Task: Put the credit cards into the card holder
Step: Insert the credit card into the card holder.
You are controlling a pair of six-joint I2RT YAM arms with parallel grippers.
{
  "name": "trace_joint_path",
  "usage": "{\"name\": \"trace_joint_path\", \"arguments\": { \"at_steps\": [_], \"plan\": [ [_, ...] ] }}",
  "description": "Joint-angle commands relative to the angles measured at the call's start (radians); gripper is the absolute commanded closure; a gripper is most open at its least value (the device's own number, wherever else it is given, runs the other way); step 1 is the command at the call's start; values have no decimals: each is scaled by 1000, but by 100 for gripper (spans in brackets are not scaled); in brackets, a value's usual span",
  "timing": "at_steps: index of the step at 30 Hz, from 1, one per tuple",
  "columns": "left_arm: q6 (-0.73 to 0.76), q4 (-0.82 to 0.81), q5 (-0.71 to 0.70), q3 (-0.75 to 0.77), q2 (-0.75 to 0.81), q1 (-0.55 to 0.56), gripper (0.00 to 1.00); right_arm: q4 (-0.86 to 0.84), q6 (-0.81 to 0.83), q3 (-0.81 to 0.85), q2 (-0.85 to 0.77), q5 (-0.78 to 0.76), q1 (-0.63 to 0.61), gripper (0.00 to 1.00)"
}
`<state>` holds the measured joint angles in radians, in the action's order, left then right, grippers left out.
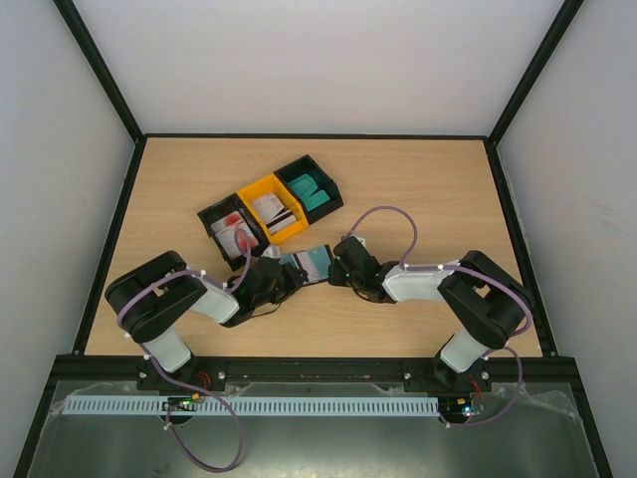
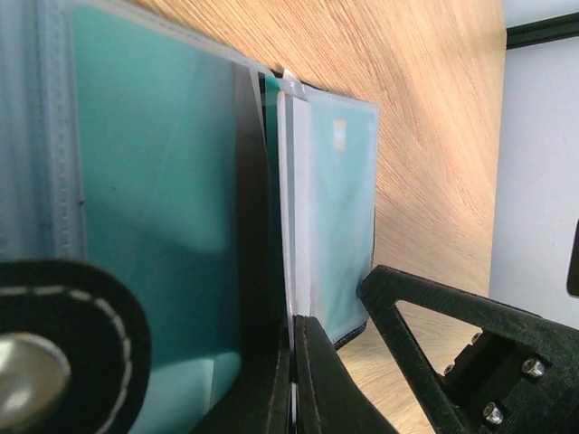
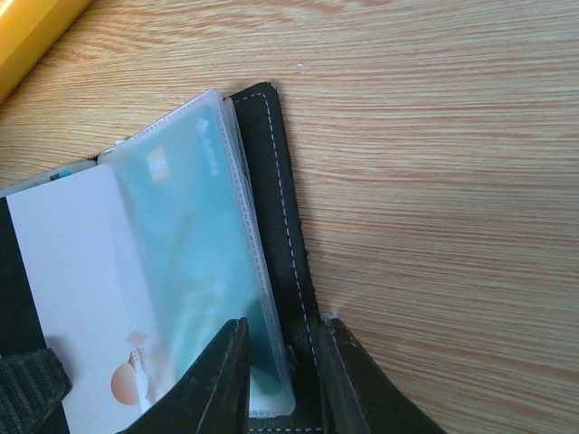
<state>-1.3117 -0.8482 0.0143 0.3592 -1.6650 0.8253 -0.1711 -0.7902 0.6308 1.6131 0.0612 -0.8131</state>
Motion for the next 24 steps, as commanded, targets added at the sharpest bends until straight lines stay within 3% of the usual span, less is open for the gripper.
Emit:
{"name": "trace_joint_path", "arguments": {
  "at_steps": [1, 11, 20, 24],
  "plan": [
    [30, 44, 96, 10, -35, 4, 97, 105, -11, -40, 48, 34, -11, 78],
    [115, 91, 181, 59, -80, -47, 93, 101, -11, -39, 50, 34, -11, 78],
    [166, 178, 173, 86, -82, -51, 83, 94, -13, -40, 53, 37, -11, 78],
    [182, 256, 137, 96, -38, -48, 74, 93, -14, -42, 53, 35, -11, 78]
  ]
}}
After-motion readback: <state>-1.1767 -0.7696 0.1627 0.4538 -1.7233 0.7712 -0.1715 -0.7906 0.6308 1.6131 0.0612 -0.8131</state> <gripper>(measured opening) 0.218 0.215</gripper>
